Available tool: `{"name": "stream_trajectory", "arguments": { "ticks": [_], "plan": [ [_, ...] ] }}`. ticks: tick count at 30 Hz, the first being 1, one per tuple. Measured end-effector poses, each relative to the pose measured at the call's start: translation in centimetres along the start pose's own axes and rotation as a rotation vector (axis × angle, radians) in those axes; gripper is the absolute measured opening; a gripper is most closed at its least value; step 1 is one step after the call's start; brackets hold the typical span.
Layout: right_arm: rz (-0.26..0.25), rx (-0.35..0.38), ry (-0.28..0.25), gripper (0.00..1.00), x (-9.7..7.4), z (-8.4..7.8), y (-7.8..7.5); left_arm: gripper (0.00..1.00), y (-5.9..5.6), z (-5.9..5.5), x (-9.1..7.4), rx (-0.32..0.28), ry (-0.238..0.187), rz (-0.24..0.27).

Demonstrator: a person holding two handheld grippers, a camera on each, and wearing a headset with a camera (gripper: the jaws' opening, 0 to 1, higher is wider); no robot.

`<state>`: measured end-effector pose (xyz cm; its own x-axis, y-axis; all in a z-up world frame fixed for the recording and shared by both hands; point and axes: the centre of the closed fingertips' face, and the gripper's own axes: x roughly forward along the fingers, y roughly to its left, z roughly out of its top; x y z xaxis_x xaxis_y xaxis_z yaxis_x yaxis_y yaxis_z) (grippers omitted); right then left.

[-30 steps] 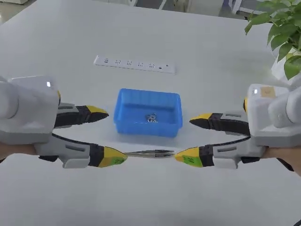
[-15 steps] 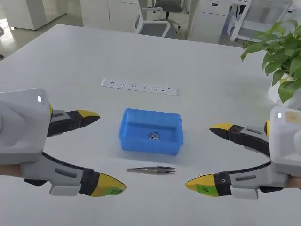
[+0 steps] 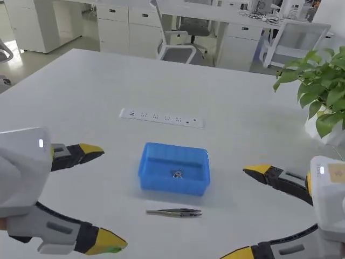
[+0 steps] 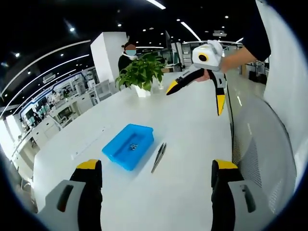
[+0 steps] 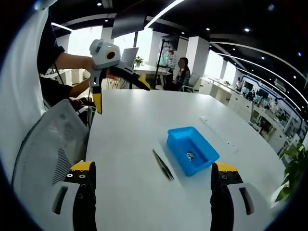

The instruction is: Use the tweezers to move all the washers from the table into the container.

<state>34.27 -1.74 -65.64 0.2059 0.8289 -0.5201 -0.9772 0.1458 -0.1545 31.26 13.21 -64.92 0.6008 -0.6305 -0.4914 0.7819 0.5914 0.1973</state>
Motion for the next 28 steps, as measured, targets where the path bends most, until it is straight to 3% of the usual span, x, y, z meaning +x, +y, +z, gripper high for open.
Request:
{"name": "stream_trajectory", "arguments": {
  "ticks": [4,6,15,21,26,28],
  "plan": [
    [-0.012,-0.005,0.000,1.00,-0.5,0.2,0.1,1.00,0.2,-0.2,-0.4,-0.012,0.005,0.027],
    [-0.024,-0.007,0.005,1.00,-0.8,0.1,0.1,1.00,0.1,-0.1,-0.7,-0.043,-0.011,0.045],
    [-0.053,-0.007,0.011,1.00,-1.7,-0.2,0.1,1.00,-1.0,0.3,-1.0,-0.043,-0.028,0.041],
    [-0.065,0.000,0.007,1.00,-2.2,-0.3,0.1,1.00,-1.4,0.0,-0.8,-0.033,-0.011,0.054],
    [-0.073,0.005,0.011,1.00,-2.4,-0.3,0.1,1.00,-1.5,0.1,-0.6,-0.035,-0.005,0.048],
    [-0.080,-0.001,0.015,1.00,-2.4,-0.3,-0.1,1.00,-1.2,0.7,-0.7,-0.033,-0.017,0.050]
  ]
}}
